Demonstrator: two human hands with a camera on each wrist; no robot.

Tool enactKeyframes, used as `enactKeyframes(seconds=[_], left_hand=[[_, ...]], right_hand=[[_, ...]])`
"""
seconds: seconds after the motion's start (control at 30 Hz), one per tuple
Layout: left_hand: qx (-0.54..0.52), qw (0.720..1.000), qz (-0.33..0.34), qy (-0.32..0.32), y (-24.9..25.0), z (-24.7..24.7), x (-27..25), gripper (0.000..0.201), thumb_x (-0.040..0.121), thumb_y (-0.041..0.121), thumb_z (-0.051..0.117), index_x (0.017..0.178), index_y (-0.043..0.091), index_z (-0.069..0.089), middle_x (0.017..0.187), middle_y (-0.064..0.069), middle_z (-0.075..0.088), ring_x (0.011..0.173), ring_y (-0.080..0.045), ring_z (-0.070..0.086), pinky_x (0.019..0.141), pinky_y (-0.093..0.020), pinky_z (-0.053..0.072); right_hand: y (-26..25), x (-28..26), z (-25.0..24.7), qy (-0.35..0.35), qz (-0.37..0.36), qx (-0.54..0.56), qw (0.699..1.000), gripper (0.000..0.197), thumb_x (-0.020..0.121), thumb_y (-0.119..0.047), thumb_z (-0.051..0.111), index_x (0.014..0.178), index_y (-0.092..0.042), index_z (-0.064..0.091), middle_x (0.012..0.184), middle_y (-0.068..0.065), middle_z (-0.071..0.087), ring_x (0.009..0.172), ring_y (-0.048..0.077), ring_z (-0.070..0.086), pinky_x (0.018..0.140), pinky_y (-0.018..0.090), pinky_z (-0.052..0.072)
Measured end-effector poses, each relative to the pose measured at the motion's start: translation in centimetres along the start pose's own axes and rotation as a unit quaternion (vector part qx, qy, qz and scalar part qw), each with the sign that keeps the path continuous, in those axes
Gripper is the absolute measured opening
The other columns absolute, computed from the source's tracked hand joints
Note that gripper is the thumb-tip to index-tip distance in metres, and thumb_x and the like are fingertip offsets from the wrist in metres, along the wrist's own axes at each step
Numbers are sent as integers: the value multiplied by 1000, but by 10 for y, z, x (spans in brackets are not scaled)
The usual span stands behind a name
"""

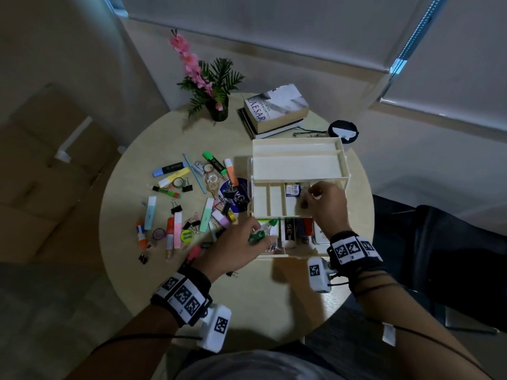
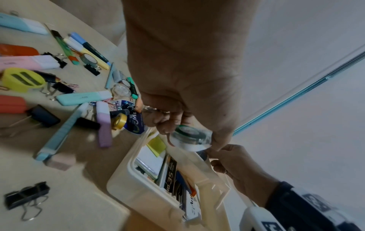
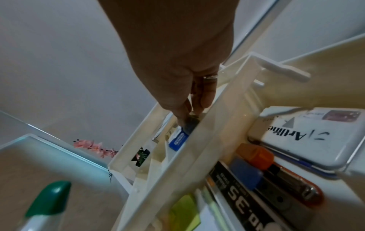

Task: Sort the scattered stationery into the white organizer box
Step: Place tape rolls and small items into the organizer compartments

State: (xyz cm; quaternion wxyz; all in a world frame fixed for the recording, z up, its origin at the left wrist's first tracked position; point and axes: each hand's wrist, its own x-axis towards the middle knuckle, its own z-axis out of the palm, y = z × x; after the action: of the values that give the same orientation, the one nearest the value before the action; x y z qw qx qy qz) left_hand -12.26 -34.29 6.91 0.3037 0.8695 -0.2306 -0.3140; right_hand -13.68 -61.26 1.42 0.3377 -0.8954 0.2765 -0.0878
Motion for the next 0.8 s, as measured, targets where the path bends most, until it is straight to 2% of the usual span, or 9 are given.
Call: enactKeyframes(seconds=[0.07,0.13,0.23,0.3,0.4,0.47,0.6,0.7,0.8], left_hand=[[-38,999,-20,-7,-7,6,-1,57,94,77,48,122,28,52,121,-8,68,109,-25,67,93,-47,56],[-77,996,-41,-18,-9,9,-3,64,98,73,45,143,27,46,145,-4,59,133,-24,57,110,-41,45],[-109,993,-32,-23,-6,11,-7,72,104,63,44,163,28,21,166,1,36,152,-20,35,114,-30,26],[-98,993,-43,-42,-3,15,-7,72,106,59,40,163,23,15,152,-4,49,139,-21,47,108,-27,31],[-63,993,-73,-60,2,28,-2,59,106,64,34,139,16,37,115,1,47,109,-16,49,90,-32,39],[-53,995,-73,-51,6,37,3,59,99,77,32,118,21,40,111,-1,51,105,-20,55,89,-39,48],[-146,984,-66,-76,29,61,14,48,103,63,45,118,18,42,114,-2,52,108,-18,53,84,-36,45],[-230,968,-70,-69,40,88,32,36,101,51,62,117,18,56,96,-3,66,78,-15,62,73,-39,54],[-269,957,-74,-76,47,112,48,30,101,41,66,118,17,62,91,-3,72,67,-12,64,62,-30,54]], right_hand=[[8,2,2,-9,-10,-1,1000,21,95,-36,70,82,-20,73,85,-5,70,75,13,66,70,33,58],[15,-4,1,-18,-18,6,1000,24,96,-41,69,92,-17,72,95,-1,66,78,17,65,73,35,57],[23,-13,-3,-64,-60,2,996,27,93,-40,72,103,-16,68,101,2,65,81,20,65,72,33,53],[26,-13,-4,-75,-57,-2,996,22,90,-30,76,103,-15,67,99,3,68,81,20,66,70,33,53],[26,-11,-7,-65,-42,11,997,17,92,-24,77,102,-14,68,94,2,69,78,19,68,71,39,59],[25,-10,-11,-61,-31,19,997,19,92,-23,77,105,-12,69,94,2,69,78,18,68,72,40,60],[26,-32,-41,-25,-60,34,997,9,95,-21,74,99,-18,67,82,-4,67,69,12,63,65,30,51],[43,-64,-67,-136,-88,69,984,13,93,-13,72,91,-24,64,65,-5,65,57,12,60,57,32,49],[66,-89,-78,-278,-80,86,953,28,85,-13,78,102,-29,63,82,-7,70,63,10,65,61,29,52]])
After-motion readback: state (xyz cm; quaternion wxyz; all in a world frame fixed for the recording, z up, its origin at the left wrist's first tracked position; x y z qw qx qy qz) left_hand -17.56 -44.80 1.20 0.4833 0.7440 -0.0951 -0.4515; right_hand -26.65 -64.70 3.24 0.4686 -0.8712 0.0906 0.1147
